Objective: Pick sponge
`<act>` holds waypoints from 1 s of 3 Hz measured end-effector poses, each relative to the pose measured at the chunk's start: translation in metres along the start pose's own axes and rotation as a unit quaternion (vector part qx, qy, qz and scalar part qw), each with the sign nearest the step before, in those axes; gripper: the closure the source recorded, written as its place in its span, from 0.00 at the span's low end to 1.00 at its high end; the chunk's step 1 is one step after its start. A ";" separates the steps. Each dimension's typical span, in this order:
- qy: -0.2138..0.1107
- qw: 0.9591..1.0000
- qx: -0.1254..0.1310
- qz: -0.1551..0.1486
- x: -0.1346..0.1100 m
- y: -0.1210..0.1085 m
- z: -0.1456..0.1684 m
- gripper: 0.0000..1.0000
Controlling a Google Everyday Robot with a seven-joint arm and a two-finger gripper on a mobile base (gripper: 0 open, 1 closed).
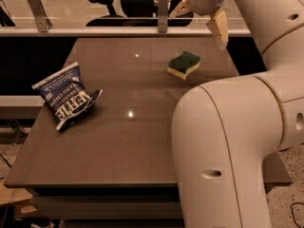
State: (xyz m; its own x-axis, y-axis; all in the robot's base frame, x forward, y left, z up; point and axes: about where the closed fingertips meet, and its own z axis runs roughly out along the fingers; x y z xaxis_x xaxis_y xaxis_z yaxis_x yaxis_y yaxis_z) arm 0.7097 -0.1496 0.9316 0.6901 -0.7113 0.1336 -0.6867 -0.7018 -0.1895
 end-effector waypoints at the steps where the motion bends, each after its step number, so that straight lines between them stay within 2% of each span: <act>1: -0.017 1.000 -0.010 -0.013 -0.012 -0.004 0.011 0.00; 3: -0.055 0.998 -0.026 -0.020 -0.030 -0.002 0.032 0.00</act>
Offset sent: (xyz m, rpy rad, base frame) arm -0.0866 0.0057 -0.0264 -0.0395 0.4286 0.0727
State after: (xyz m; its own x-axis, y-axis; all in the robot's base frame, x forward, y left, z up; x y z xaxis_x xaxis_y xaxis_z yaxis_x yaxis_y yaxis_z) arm 0.6979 -0.1255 0.8965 0.7367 -0.6755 0.0314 -0.6666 -0.7332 -0.1348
